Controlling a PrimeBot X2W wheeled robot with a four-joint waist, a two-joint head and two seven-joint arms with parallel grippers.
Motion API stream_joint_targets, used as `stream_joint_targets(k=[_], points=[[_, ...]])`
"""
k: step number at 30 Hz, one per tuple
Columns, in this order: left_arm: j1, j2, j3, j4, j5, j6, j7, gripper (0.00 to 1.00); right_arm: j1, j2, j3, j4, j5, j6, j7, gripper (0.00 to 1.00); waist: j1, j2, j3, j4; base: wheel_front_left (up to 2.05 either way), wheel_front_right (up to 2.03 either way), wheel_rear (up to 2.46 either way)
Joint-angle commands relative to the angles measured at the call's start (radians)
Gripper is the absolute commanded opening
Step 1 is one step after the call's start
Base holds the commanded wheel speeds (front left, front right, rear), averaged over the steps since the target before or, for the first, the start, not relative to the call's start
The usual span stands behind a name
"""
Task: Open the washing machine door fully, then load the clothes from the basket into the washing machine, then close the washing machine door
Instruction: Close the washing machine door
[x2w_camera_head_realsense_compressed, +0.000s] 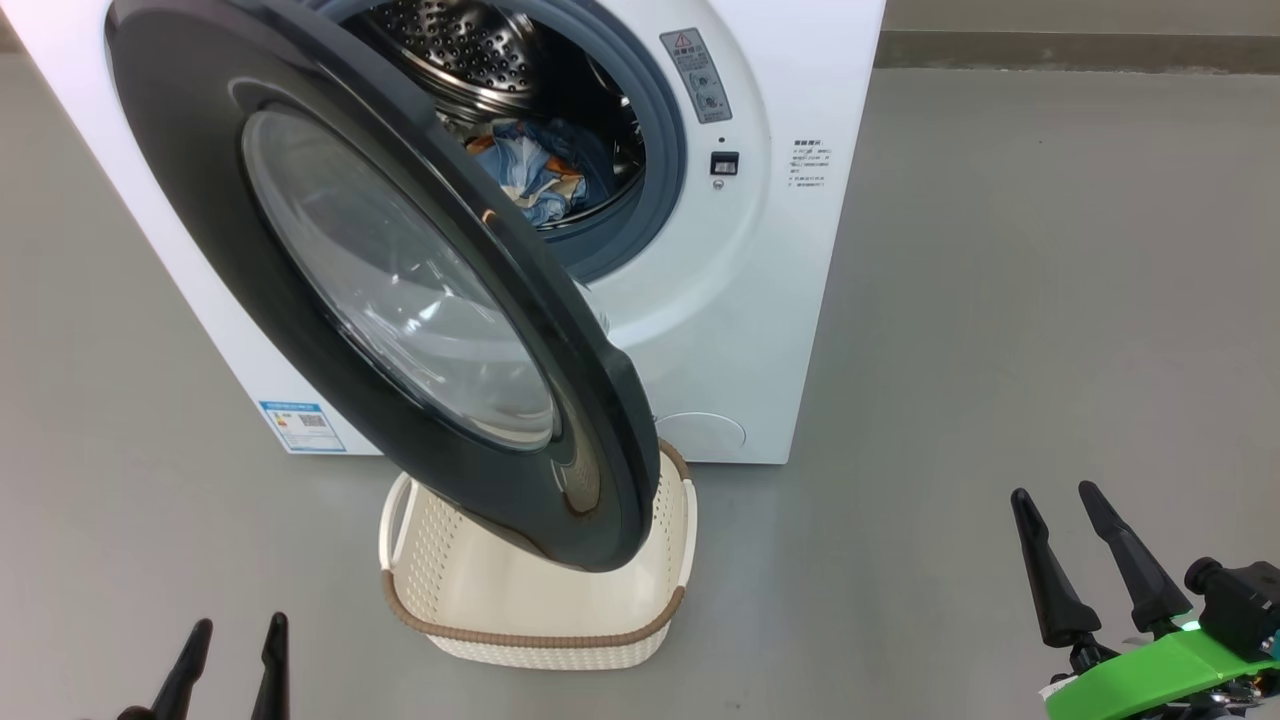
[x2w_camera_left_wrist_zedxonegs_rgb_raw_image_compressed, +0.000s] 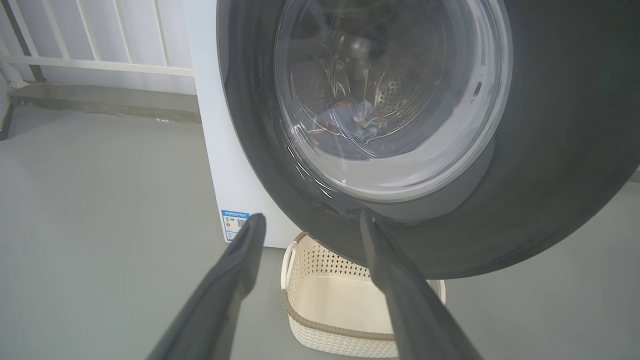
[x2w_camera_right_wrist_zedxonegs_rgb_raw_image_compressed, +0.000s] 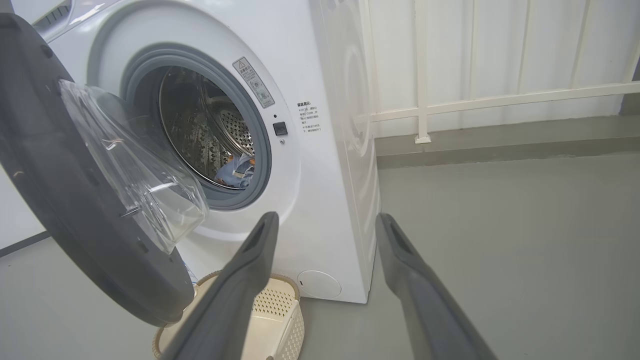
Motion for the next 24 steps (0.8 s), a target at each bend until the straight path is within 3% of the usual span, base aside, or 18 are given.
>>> stream_joint_targets(k=[1, 6, 7, 8, 10, 24], points=[[-0.026, 0.02, 0.035, -0.025, 0.012, -0.004, -0.007, 1.0, -0.013, -0.019, 0.011, -0.021, -0.018, 0.005, -0.008, 1.0, 0.0, 0.0, 0.0, 0.0, 0.0, 0.0, 0.0], [-0.027, 0.019, 0.035, -0.028, 0.015, -0.004, -0.007, 1.0, -0.014, -0.018, 0.009, -0.021, -0.02, 0.005, -0.008, 1.0, 0.0, 0.0, 0.0, 0.001, 0.0, 0.0, 0.0], [-0.027, 0.018, 0.035, -0.029, 0.015, -0.004, -0.007, 1.0, -0.013, -0.018, 0.008, -0.022, -0.019, 0.005, -0.008, 0.8, 0.0, 0.0, 0.0, 0.001, 0.0, 0.0, 0.0], [-0.025, 0.017, 0.034, -0.031, 0.016, -0.004, -0.007, 1.0, -0.013, -0.016, 0.008, -0.022, -0.018, 0.005, -0.008, 0.44, 0.0, 0.0, 0.0, 0.002, 0.0, 0.0, 0.0], [-0.023, 0.012, 0.034, -0.038, 0.016, -0.004, -0.007, 1.0, -0.016, -0.012, 0.007, -0.022, -0.012, 0.005, -0.008, 0.0, 0.0, 0.0, -0.001, 0.005, 0.0, 0.0, 0.0], [-0.023, -0.04, 0.008, -0.075, 0.023, -0.004, -0.007, 1.0, -0.229, 0.043, 0.053, -0.025, 0.016, 0.005, -0.008, 0.0, 0.0, 0.0, -0.007, 0.095, 0.0, 0.0, 0.0]])
